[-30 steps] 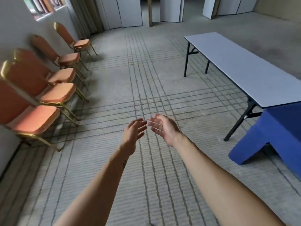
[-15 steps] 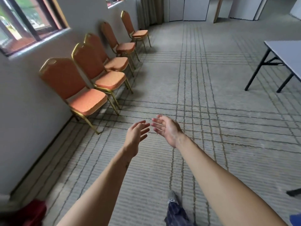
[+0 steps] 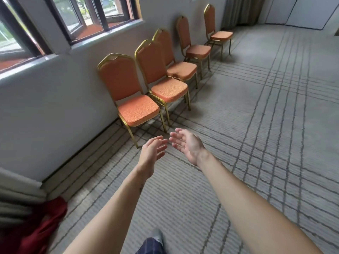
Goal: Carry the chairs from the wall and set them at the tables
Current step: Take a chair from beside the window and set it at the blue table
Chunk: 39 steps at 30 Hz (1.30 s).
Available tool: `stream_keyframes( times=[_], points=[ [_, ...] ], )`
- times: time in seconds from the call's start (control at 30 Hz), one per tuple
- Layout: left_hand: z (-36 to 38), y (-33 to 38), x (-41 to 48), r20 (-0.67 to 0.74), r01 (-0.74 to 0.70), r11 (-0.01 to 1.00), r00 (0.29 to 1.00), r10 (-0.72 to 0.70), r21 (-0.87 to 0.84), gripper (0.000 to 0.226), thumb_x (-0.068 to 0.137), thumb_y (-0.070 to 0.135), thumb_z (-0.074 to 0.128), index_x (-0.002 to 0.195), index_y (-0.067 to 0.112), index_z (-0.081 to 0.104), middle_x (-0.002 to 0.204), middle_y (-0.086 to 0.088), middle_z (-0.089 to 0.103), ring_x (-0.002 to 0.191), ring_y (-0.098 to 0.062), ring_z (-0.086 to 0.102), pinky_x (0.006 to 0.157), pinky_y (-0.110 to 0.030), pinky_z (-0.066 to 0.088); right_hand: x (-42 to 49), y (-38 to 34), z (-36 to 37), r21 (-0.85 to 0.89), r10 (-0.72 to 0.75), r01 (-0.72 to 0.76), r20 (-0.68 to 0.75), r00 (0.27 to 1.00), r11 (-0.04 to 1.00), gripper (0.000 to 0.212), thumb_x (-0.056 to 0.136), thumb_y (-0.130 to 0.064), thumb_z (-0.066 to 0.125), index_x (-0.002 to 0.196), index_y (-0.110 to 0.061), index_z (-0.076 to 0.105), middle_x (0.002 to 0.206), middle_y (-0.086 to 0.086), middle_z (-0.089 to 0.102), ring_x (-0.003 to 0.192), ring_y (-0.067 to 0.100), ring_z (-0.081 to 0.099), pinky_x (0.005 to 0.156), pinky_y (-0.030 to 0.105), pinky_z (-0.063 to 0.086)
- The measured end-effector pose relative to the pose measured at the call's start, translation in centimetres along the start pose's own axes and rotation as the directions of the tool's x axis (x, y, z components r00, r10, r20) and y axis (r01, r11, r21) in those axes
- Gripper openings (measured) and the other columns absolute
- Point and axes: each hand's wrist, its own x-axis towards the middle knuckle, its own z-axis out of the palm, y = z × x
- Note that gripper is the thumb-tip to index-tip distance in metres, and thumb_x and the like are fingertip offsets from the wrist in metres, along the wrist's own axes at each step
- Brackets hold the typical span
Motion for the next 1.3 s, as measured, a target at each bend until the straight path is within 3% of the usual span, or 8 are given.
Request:
stream_keyframes(
  times=[0.47, 0.73, 0.9, 1.03, 1.3],
  points=[
    [-15.3, 11.5, 27.0, -0.075, -0.007, 0.998, 0.997, 0.002, -0.066, 0.027, 0.098, 0.022, 0.053, 0.123, 0.019, 0.063, 0.112, 0.002, 0.074, 0.109, -0.017, 0.067, 0.103, -0.042, 0.047, 27.9, -4.2, 20.0, -0.058, 0.039, -0.034, 0.084, 0.996, 0.998, 0.029, 0.102, -0.020, 0.043, 0.125, -0.008, 0.056, 0.114, 0.011, 0.071, 0.106, 0.025, 0.069, 0.092, 0.037, 0.055],
    [-22.8, 17.6, 38.7, -0.098, -0.001, 0.995, 0.995, -0.008, -0.097, 0.028, 0.098, 0.022, 0.054, 0.124, 0.016, 0.062, 0.109, 0.001, 0.075, 0.103, -0.016, 0.071, 0.090, -0.034, 0.052, 40.1, -6.4, 29.5, -0.111, 0.056, -0.044, 0.112, 0.992, 0.993, 0.028, 0.102, -0.022, 0.046, 0.124, -0.010, 0.057, 0.115, 0.010, 0.071, 0.105, 0.024, 0.069, 0.096, 0.040, 0.054],
    [-26.8, 20.5, 48.5, -0.105, 0.002, 0.998, 0.994, -0.009, -0.068, 0.026, 0.097, 0.023, 0.056, 0.121, 0.020, 0.064, 0.111, 0.003, 0.074, 0.108, -0.018, 0.069, 0.102, -0.043, 0.049, 49.7, -7.4, 34.2, -0.151, 0.052, -0.035, 0.111, 0.992, 0.988, 0.029, 0.102, -0.023, 0.046, 0.125, -0.011, 0.058, 0.113, 0.007, 0.072, 0.104, 0.022, 0.070, 0.099, 0.043, 0.052],
    [-29.4, 23.2, 57.2, -0.092, -0.017, 0.999, 0.996, 0.012, -0.048, 0.025, 0.098, 0.025, 0.056, 0.121, 0.021, 0.063, 0.113, 0.001, 0.074, 0.108, -0.018, 0.069, 0.104, -0.044, 0.047, 58.4, -8.7, 37.8, -0.174, 0.037, -0.013, 0.136, 0.990, 0.985, 0.031, 0.104, -0.026, 0.043, 0.128, -0.013, 0.058, 0.117, 0.006, 0.071, 0.105, 0.020, 0.070, 0.100, 0.041, 0.052],
    [-35.5, 30.6, 72.3, -0.151, -0.001, 0.996, 0.988, -0.012, -0.087, 0.022, 0.097, 0.018, 0.057, 0.118, 0.020, 0.064, 0.111, -0.001, 0.074, 0.101, -0.016, 0.071, 0.090, -0.035, 0.054, 74.6, -11.6, 47.6, -0.138, 0.086, -0.063, 0.161, 0.983, 0.988, 0.037, 0.103, -0.026, 0.041, 0.134, -0.009, 0.054, 0.118, 0.008, 0.070, 0.108, 0.022, 0.068, 0.100, 0.041, 0.052]
  ],
)
